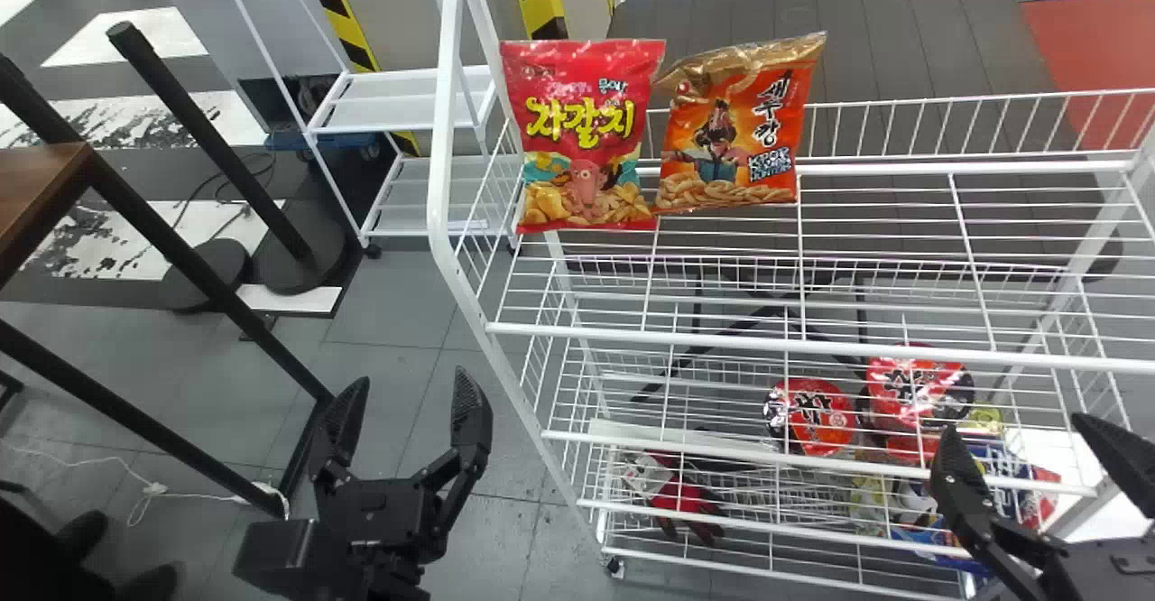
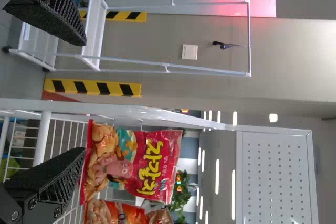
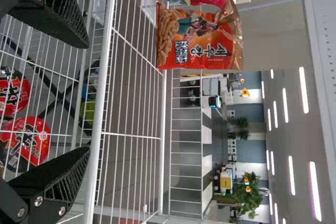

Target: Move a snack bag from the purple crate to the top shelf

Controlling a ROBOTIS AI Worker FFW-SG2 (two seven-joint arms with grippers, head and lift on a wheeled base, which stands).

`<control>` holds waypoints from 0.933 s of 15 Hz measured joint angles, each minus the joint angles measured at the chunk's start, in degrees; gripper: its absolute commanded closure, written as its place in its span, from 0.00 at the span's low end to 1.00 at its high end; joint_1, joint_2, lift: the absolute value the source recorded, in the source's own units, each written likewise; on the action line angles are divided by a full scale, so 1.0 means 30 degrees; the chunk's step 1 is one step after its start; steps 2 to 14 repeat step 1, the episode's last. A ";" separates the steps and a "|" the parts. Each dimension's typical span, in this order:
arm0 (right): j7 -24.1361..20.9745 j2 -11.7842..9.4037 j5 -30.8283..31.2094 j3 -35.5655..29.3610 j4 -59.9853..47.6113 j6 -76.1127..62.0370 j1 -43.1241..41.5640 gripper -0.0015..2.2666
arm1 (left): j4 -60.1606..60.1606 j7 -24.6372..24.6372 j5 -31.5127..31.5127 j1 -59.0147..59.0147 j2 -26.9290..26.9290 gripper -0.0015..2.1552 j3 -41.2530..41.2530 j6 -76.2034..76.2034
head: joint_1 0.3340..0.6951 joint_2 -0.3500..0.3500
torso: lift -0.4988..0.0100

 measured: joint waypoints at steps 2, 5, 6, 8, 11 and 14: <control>0.0010 0.0000 0.0000 0.0016 0.0000 -0.0213 0.0023 0.06 | -0.0018 -0.0013 -0.0022 0.0015 0.0000 0.05 -0.0005 0.0133 | 1.00 0.84 | 0.98; 0.0010 0.0000 0.0000 0.0016 0.0000 -0.0213 0.0023 0.06 | -0.0018 -0.0013 -0.0022 0.0015 0.0000 0.05 -0.0005 0.0133 | 1.00 0.84 | 0.98; 0.0010 0.0000 0.0000 0.0016 0.0000 -0.0213 0.0023 0.06 | -0.0018 -0.0013 -0.0022 0.0015 0.0000 0.05 -0.0005 0.0133 | 1.00 0.84 | 0.98; 0.0010 0.0000 0.0000 0.0016 0.0000 -0.0213 0.0023 0.06 | -0.0018 -0.0013 -0.0022 0.0015 0.0000 0.05 -0.0005 0.0133 | 1.00 0.84 | 0.98; 0.0010 0.0000 0.0000 0.0016 0.0000 -0.0213 0.0023 0.06 | -0.0018 -0.0013 -0.0022 0.0015 0.0000 0.05 -0.0005 0.0133 | 1.00 0.84 | 0.98; 0.0010 0.0000 0.0000 0.0016 0.0000 -0.0213 0.0023 0.06 | -0.0018 -0.0013 -0.0022 0.0015 0.0000 0.05 -0.0005 0.0133 | 1.00 0.84 | 0.98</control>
